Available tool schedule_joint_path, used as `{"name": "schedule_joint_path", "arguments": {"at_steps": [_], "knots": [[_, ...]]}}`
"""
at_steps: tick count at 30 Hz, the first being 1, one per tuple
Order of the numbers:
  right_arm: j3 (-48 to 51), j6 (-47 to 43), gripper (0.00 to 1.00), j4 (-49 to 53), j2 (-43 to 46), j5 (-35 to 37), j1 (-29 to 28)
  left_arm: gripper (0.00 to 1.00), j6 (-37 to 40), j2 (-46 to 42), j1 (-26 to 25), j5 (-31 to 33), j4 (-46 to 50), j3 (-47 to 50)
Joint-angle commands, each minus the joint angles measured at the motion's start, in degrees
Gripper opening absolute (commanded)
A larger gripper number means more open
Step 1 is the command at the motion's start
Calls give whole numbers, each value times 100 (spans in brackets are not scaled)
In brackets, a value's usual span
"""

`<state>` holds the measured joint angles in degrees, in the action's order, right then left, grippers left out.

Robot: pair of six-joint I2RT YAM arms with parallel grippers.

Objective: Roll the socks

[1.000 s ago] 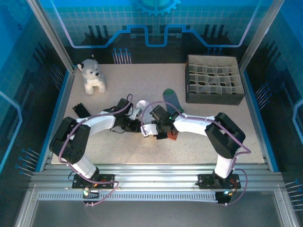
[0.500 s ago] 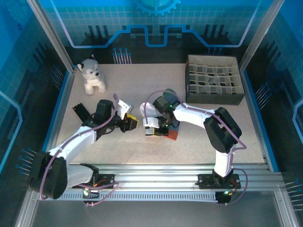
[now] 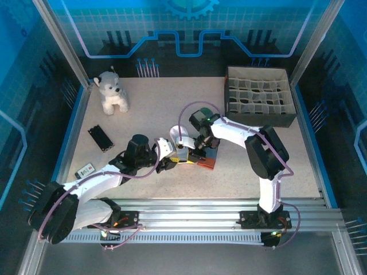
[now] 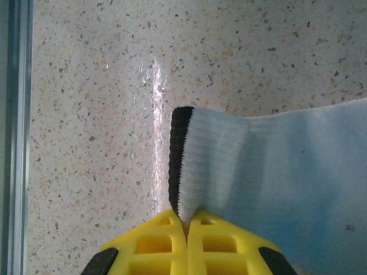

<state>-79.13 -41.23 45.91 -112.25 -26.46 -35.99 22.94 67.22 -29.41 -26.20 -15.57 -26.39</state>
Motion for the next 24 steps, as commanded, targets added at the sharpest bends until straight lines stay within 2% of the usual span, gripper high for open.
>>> {"name": "schedule_joint_path", "arguments": {"at_steps": [1,8,19,24], "knots": [[-137,107,0,481,-157,-398,104,38,-93,283,-134,10,-557,-105],[-261,372,0,629,-316,-682,223,37,-811,795,-357,443,-1536,256],[-606,748,0,814,-667,-842,298,43,-1170,1216,-358,571,-1622,365],[-774,1077,0,862,-879,-844,385,44,-1477,1458,-357,751,-1333,215]]}}
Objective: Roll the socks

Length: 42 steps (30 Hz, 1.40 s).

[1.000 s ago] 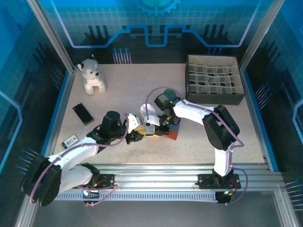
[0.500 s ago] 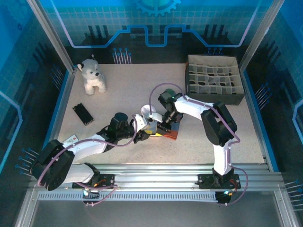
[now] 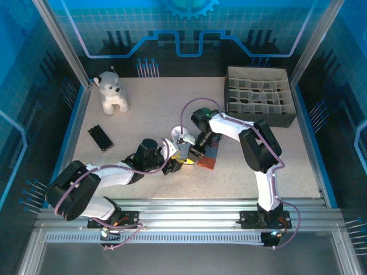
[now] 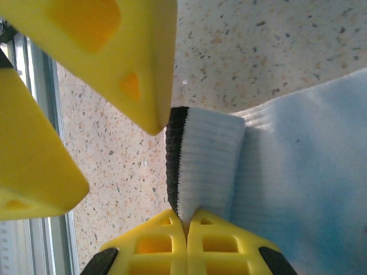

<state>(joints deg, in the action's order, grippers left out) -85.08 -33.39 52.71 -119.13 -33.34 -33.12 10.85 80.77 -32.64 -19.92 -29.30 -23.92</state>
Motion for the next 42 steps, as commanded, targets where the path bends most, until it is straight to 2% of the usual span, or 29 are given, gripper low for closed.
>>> {"name": "schedule_joint_path", "arguments": {"at_steps": [1,12,22,28,33,37,42], "knots": [[-221,349,0,212,-243,-147,96,44,-327,122,-40,159,21,-26],[-554,810,0,447,-797,250,103,44,-817,594,-18,566,726,-496],[-721,1070,0,582,-1041,571,94,44,-1224,909,56,533,851,-667],[-727,1096,4,566,-998,516,102,41,-1463,1187,91,533,1026,-889],[-627,1207,8,406,-898,332,114,34,-1789,1404,122,621,1248,-1062],[-481,1449,18,170,-793,8,188,26,-1972,1497,127,625,945,-894],[-221,1730,27,-193,-575,-24,215,20,-2121,1646,133,597,885,-860]]}}
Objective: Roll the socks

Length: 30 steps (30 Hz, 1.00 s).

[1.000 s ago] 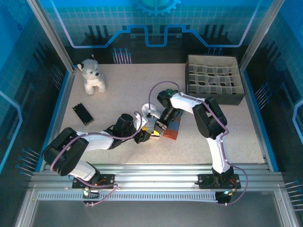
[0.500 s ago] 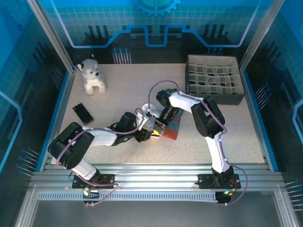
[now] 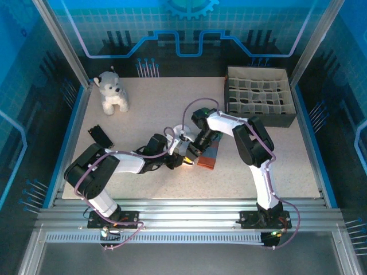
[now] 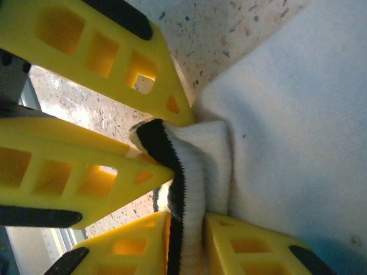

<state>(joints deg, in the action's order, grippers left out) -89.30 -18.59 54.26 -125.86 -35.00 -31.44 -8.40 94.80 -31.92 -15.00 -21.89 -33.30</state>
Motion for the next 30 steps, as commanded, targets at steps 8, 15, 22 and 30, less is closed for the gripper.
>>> {"name": "schedule_joint_path", "arguments": {"at_steps": [8,15,22,30], "knots": [[763,769,38,-1280,781,132,136,12,-265,302,72,162,546,-60],[1674,1148,42,-2528,1696,69,323,12,-397,346,149,141,1073,-295],[3092,1165,36,-4021,3032,1183,343,10,-378,329,184,232,2001,-746],[4492,222,29,-5806,4138,2382,-485,9,-373,373,184,278,3014,-1370]]}}
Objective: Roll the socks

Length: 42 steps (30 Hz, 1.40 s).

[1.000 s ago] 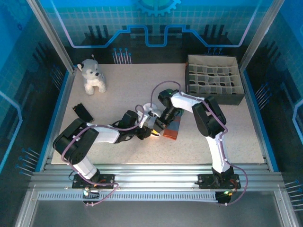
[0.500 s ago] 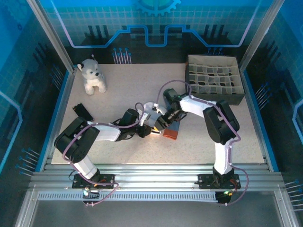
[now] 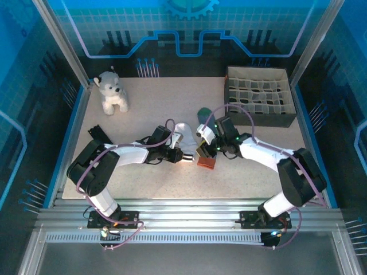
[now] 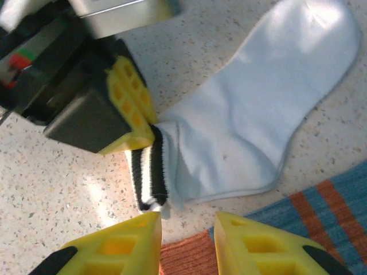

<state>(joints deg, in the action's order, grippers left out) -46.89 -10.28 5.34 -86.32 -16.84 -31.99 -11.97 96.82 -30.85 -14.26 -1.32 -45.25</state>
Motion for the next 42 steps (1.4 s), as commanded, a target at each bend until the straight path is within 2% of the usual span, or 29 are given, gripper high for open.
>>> {"name": "schedule_joint_path", "arguments": {"at_steps": [1,5,10,18,29,42], "knots": [[309,-969,29,-1000,233,800,-682,9,-9,203,79,192,1074,-265],[611,-2081,29,-1441,348,1568,-1243,9,-3,406,110,45,1485,-612],[1279,-3086,30,-2328,576,1398,-1246,9,10,756,180,-268,1786,-914],[1289,-4133,34,-2201,270,1579,-1289,8,67,917,299,-597,1884,-1015],[793,-4515,36,-1711,-301,1457,-1279,8,102,980,361,-732,1946,-1117],[329,-4439,33,-988,-743,1286,-1148,7,168,1101,440,-885,2040,-1231]]}}
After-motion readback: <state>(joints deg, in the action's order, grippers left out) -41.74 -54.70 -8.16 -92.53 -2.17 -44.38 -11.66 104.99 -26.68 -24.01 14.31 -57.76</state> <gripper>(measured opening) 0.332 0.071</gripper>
